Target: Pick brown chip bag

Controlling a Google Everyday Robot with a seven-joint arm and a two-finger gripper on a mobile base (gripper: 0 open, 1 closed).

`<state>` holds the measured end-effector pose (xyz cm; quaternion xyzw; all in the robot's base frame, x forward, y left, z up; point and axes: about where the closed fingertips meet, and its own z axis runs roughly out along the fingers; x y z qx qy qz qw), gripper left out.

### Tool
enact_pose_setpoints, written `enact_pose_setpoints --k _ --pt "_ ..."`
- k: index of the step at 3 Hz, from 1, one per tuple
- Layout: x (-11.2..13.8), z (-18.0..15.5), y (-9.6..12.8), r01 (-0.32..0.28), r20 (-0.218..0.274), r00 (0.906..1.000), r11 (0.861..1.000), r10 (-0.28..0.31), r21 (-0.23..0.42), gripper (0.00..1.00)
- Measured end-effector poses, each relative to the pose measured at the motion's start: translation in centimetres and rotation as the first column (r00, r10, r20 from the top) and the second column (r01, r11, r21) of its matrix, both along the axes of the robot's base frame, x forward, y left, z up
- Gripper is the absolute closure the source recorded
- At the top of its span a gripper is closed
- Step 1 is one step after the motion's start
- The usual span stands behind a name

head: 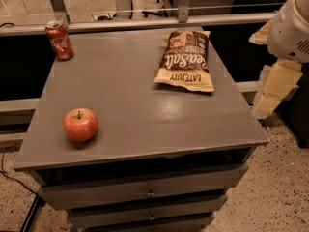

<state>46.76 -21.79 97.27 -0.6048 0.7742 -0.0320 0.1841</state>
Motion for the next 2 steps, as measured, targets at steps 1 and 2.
enact_pose_setpoints --k 1,2 --pt "6.0 -0.7 0.2 0.004 0.075 0.9972 0.999 -0.007 0.04 0.0" --pt "13.1 -1.7 1.3 0.022 0.149 0.988 0.993 -0.04 0.117 0.0"
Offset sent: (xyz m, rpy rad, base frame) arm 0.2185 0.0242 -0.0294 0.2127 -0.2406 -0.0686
